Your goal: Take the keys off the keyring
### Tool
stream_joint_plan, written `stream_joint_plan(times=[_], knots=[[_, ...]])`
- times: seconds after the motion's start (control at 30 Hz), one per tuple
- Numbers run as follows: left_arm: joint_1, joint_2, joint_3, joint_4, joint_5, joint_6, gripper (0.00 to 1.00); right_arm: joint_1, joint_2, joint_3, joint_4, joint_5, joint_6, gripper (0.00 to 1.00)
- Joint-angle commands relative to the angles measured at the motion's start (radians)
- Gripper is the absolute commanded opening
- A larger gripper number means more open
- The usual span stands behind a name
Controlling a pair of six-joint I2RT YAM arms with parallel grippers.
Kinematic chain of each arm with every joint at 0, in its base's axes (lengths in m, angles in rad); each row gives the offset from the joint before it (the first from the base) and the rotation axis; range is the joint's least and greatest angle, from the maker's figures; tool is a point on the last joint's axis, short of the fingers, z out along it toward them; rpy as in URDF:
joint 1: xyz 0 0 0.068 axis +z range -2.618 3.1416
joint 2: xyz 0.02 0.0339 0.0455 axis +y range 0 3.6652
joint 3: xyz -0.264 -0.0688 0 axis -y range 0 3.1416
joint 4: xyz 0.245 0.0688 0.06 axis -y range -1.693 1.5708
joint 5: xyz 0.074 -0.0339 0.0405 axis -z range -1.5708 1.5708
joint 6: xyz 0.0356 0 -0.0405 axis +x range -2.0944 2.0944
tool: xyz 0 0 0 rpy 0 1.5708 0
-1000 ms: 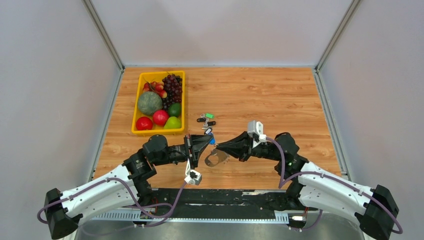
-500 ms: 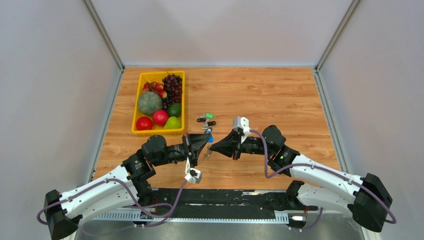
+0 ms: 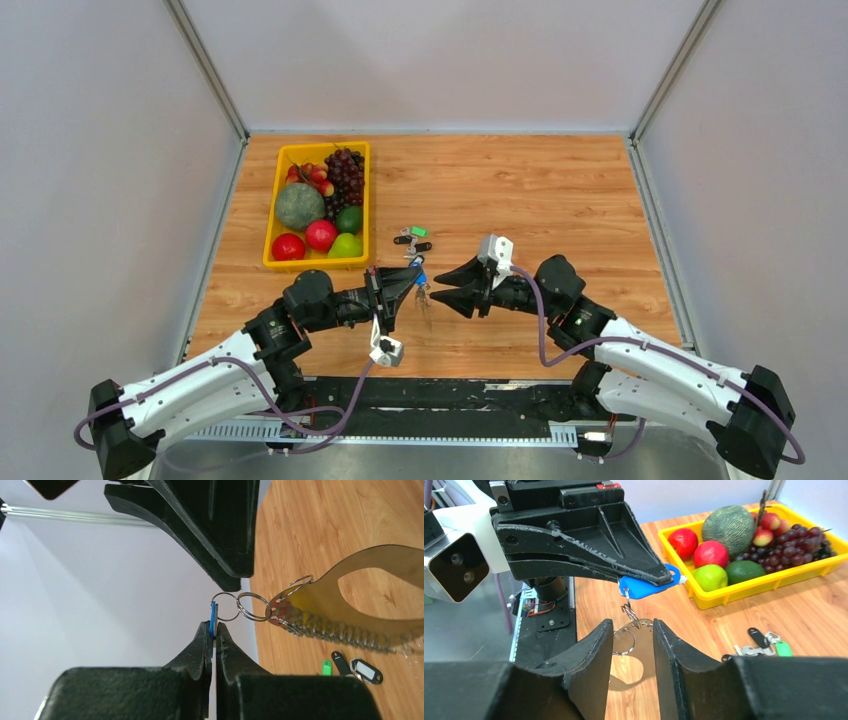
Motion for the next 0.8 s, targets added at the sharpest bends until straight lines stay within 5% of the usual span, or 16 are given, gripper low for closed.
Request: stream_joint_plan(times=[0.0, 0.77], knots=[[0.001, 0.003, 0.014, 0.017, 0.009, 0.013, 0.00, 0.002, -0.054, -0.015, -0.016, 0.069, -0.046, 0.39], [0.002, 0.027, 0.021, -0.008, 0.039, 0.023, 0.00, 0.002, -0.030, -0.034, 0.014, -0.016, -0.122, 0.33]])
